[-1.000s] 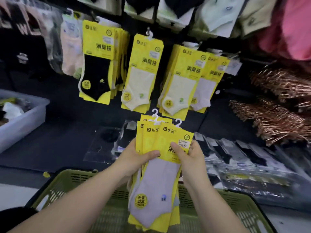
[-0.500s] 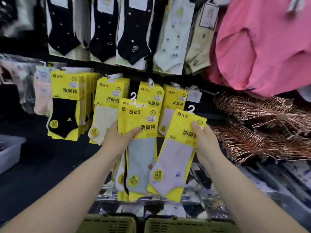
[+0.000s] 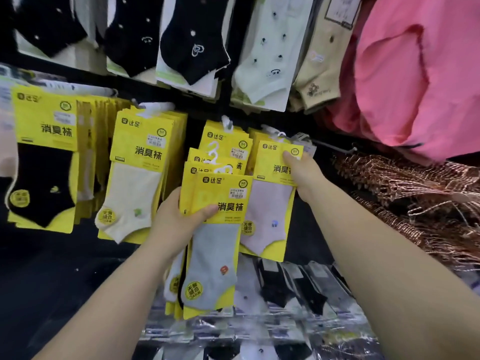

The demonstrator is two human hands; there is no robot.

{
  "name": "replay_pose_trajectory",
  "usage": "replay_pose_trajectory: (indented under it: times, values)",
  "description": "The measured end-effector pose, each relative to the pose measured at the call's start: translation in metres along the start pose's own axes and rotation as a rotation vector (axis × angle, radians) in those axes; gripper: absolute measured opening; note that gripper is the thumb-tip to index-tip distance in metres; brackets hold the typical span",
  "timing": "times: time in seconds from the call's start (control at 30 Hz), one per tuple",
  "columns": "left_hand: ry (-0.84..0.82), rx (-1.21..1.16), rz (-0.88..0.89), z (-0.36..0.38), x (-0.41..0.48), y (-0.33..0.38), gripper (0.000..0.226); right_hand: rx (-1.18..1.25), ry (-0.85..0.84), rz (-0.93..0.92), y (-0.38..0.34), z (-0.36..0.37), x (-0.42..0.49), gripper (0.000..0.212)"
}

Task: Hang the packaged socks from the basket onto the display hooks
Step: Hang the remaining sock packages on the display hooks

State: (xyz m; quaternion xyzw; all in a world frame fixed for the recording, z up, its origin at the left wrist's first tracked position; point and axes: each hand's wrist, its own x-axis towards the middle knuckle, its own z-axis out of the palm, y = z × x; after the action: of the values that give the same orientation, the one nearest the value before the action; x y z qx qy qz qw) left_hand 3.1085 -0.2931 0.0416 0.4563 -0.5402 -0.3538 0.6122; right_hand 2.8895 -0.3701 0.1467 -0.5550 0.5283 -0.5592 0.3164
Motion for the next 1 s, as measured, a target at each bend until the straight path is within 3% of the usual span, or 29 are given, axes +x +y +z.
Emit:
replay_pose_trajectory:
  times: [0.1,0.23,0.27,0.33,0.43,0.53,0.63,0.73,0.9,1.0]
  values:
    - [-0.05,0.003,0.015,-0.001,0.005,0.001,0.027,-0.073,0.063,0.028,0.006,0.002,0.002,0.012]
    - [-0.055,-0.05,-0.003,0.003,0.001,0.002,0.028,-0.288,0.333,0.094,0.013,0.007,-0.016,0.056]
    - [-0.056,-0.066,-0.01,0.004,0.0,0.003,0.028,-0.242,0.322,0.054,0.012,0.01,-0.027,0.052]
    - [-0.067,-0.101,-0.016,0.005,-0.003,0.005,0.028,-0.087,0.138,-0.015,0.01,0.021,-0.058,0.036]
    - [-0.088,-0.127,-0.018,0.009,-0.008,0.009,0.039,-0.09,-0.057,-0.039,0.01,0.036,-0.095,0.046]
    - [-0.1,-0.2,-0.036,0.012,-0.018,0.009,0.066,-0.115,-0.045,-0.117,0.003,0.032,-0.108,0.038]
    - [-0.134,-0.295,-0.081,0.014,-0.028,0.002,0.067,-0.14,-0.116,-0.122,-0.002,0.018,-0.111,0.022]
    - [-0.174,-0.322,-0.11,0.014,-0.032,-0.003,0.074,-0.117,-0.189,-0.123,-0.001,0.009,-0.115,0.025]
    - [-0.15,-0.293,-0.116,0.009,-0.035,-0.005,0.068,-0.094,-0.261,-0.187,-0.001,0.01,-0.126,0.033]
    - [-0.075,-0.239,-0.078,0.009,-0.039,-0.004,0.053,-0.109,-0.175,-0.2,-0.001,0.018,-0.128,0.02]
